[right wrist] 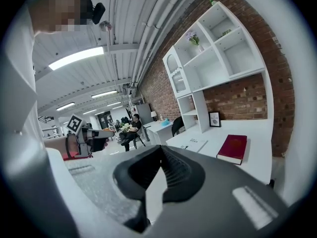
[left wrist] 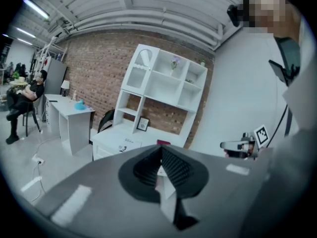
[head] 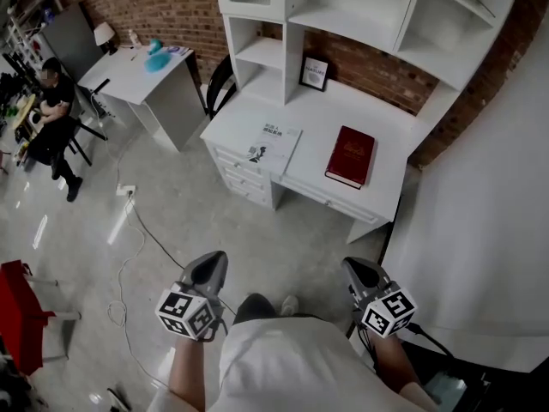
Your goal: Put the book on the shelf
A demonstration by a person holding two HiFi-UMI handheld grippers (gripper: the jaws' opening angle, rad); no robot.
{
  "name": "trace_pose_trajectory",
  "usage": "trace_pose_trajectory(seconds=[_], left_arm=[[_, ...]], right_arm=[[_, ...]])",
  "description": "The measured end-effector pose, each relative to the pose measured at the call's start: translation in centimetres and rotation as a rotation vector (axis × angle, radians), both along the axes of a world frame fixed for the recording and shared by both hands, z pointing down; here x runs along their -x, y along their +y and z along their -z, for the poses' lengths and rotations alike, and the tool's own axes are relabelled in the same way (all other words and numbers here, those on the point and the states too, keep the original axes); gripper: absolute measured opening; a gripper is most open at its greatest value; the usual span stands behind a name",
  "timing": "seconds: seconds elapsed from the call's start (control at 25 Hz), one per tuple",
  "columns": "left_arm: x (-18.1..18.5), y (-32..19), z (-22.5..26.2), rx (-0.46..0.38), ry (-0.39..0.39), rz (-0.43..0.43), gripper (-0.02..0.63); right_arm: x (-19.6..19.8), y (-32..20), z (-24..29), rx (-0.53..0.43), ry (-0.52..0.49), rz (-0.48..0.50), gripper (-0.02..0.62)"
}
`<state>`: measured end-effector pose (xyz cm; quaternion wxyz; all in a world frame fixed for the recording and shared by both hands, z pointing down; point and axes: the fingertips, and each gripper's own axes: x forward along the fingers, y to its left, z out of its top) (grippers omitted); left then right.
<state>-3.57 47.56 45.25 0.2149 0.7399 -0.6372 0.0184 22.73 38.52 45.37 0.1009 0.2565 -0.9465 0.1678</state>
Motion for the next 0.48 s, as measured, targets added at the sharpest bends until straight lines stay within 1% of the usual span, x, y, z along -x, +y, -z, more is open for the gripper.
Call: trace_pose_trajectory(seconds=[0.16,0.32,0.48], left_arm=[[-0.1,-0.6,-0.6,0.011,0.001,0.005,0.008],[0.6,-1.9,-0.9,0.011,0.0,0.0,0.008],[1.8,-3.7,-1.4,0.017,0.003,-0.019,0.008]], right_arm=[[-0.2,-0.7,-0.6,0.005,0.006,0.006,0.002],[0.5,-1.9,-0.9,0.004,0.006,0.001,0.002],[1.5,-3.6,-1.1,0.003,0.018,-0.027,0.002]])
